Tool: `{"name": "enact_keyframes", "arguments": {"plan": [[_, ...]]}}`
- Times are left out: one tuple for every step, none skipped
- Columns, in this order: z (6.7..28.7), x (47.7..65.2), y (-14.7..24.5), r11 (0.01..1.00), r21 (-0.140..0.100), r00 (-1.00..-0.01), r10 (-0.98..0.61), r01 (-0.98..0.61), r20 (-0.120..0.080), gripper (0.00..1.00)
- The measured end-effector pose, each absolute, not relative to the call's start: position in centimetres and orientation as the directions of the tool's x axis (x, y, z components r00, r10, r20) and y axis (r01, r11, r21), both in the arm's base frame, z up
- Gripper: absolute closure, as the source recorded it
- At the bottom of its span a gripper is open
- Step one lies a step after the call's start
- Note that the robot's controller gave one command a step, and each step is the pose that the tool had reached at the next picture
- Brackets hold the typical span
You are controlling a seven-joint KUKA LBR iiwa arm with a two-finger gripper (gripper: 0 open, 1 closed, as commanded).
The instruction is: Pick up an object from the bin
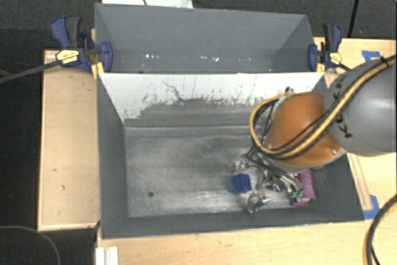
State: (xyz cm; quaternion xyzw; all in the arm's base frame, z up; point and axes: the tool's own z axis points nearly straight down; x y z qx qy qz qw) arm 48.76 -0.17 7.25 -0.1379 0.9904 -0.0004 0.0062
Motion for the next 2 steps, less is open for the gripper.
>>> {"name": "enact_keyframes", "arguments": {"plan": [[7.5,48.9,-0.2,0.963,-0.003,-0.963,-0.269,-0.269,-0.014,1.0],[27.6,50.8,-1.6,0.788,-0.006,-0.788,-0.616,-0.616,-0.008,1.0]]}}
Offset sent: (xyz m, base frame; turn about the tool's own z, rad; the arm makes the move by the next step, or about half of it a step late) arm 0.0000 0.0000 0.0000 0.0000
